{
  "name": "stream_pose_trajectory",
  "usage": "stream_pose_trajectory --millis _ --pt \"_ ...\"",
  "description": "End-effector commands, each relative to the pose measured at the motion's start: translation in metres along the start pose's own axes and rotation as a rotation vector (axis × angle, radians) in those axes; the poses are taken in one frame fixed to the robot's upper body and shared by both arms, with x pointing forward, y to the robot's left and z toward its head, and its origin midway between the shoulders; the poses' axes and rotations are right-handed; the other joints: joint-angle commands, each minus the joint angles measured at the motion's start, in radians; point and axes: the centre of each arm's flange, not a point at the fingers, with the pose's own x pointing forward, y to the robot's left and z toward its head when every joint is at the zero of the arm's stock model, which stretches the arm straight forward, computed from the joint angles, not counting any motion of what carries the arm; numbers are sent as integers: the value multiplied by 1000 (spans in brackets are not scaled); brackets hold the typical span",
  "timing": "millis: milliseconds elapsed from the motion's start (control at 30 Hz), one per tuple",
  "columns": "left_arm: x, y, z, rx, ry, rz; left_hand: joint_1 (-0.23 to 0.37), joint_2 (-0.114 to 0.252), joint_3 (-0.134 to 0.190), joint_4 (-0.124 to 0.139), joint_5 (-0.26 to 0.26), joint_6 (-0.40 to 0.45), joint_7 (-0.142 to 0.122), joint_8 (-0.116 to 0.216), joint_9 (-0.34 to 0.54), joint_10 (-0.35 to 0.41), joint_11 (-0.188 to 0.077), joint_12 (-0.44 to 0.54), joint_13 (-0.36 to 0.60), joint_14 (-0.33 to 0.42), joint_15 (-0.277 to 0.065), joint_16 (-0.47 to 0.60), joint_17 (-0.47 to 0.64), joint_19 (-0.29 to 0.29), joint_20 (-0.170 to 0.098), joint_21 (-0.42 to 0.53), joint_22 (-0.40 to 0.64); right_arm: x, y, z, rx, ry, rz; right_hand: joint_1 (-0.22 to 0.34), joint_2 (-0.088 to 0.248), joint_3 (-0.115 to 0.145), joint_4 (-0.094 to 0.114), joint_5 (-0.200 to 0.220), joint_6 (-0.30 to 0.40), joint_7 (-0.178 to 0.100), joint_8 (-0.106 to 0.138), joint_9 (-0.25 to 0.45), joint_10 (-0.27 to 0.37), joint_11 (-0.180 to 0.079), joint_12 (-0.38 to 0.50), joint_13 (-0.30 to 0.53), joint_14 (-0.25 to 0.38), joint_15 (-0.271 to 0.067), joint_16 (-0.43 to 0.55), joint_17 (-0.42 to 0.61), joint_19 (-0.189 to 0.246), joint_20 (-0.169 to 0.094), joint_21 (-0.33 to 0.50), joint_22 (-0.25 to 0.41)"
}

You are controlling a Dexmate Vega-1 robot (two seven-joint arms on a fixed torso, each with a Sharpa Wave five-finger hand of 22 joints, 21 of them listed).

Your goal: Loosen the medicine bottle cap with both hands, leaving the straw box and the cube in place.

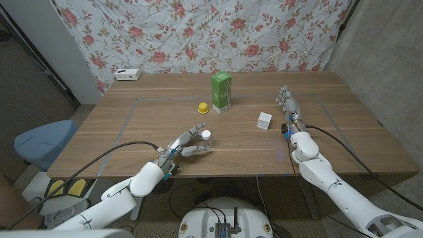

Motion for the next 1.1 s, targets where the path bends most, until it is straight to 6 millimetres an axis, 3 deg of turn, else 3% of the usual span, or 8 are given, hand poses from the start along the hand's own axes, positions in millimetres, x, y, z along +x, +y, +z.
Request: stream_pose_trajectory --millis 33,233,333,667,1100 --pt "5 -2 0 3 -15 16 19 7 10 3 -7 27 20 5 4 26 2 8 1 23 -157 6 2 15 -126 5 2 -3 -5 -1 -3 -1 -9 -3 -2 2 -3 6 4 -1 2 3 4 -1 4 1 3 -2 2 1 7 -47 3 2" --pt "7 -2 0 3 -11 30 36 14 13 1 -14 64 86 5 5 52 2 5 0 57 -157 8 2 38 -142 7 2 -3 -5 -2 -2 2 -10 -4 -2 2 -3 7 5 -4 2 3 5 -3 5 1 3 -2 3 1 8 -48 4 2" --pt "6 -3 0 3 -10 28 40 16 13 1 -15 74 97 5 5 64 0 7 0 67 -157 8 3 43 -146 7 2 -3 -5 -2 -2 2 -11 -4 -2 2 -3 7 6 -4 3 3 5 -3 5 1 3 -2 2 1 8 -48 4 2" --pt "1 -3 0 2 13 41 40 16 9 4 -18 83 88 -1 5 78 -10 6 0 90 -157 10 3 53 -155 7 2 -5 -4 -4 -1 7 -19 -4 -2 2 -3 8 7 -6 2 3 6 -4 5 2 4 -3 3 1 8 -48 3 2" --pt "-3 -1 -1 11 24 65 46 18 6 5 -18 101 83 -4 5 96 -2 3 1 114 -160 9 3 64 -158 5 2 -3 -1 -4 -3 8 -20 -5 -2 1 -4 9 7 -7 2 3 7 -4 5 2 4 -2 3 1 10 -48 4 2"
